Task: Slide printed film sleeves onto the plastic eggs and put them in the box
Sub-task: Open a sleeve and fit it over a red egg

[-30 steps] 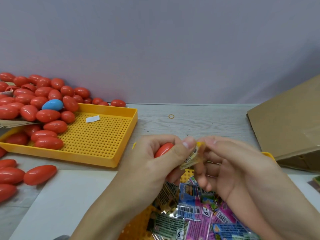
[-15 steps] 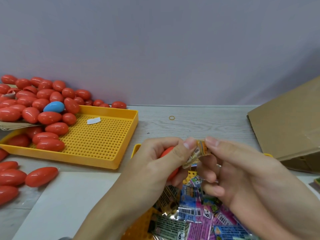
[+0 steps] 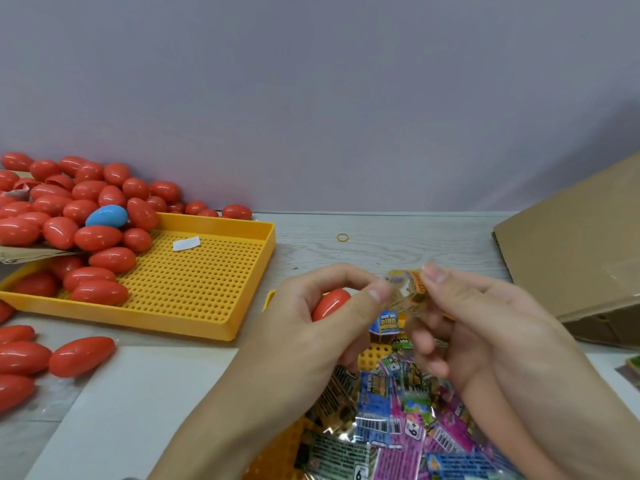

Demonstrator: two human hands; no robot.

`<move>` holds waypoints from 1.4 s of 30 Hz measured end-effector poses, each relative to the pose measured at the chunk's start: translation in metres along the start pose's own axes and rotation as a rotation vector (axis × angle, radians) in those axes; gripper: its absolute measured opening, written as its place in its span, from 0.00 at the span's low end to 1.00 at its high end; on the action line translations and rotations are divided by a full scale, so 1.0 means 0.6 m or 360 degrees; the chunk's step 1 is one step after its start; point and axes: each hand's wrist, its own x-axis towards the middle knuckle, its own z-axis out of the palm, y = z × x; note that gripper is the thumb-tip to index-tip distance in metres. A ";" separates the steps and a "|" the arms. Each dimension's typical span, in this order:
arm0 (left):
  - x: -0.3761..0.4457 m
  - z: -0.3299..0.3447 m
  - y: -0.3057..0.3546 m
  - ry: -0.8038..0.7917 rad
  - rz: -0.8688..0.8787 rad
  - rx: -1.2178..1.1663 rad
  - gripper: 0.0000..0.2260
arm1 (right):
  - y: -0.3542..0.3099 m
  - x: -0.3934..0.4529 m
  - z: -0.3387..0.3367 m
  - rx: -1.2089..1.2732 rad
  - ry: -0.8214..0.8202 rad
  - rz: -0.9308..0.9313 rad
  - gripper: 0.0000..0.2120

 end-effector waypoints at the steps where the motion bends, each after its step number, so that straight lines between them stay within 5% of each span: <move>1: 0.000 0.000 0.000 0.0001 0.0000 -0.0023 0.11 | 0.001 0.000 0.000 -0.0019 -0.0050 -0.0019 0.14; 12: -0.001 0.003 0.006 0.0216 0.0003 0.0082 0.12 | 0.010 -0.002 0.000 -0.0737 -0.0126 -0.0270 0.17; 23: -0.005 0.007 0.014 0.0177 -0.0009 0.0376 0.05 | 0.011 -0.001 -0.008 -0.0435 0.0175 -0.0243 0.20; 27: -0.004 0.007 0.013 0.0159 -0.0014 0.0403 0.05 | 0.006 0.000 -0.002 -0.0318 0.0189 -0.0168 0.12; 42: -0.001 0.007 0.013 0.0371 0.0117 0.0303 0.07 | 0.006 -0.001 -0.002 -0.0259 0.0056 -0.0081 0.19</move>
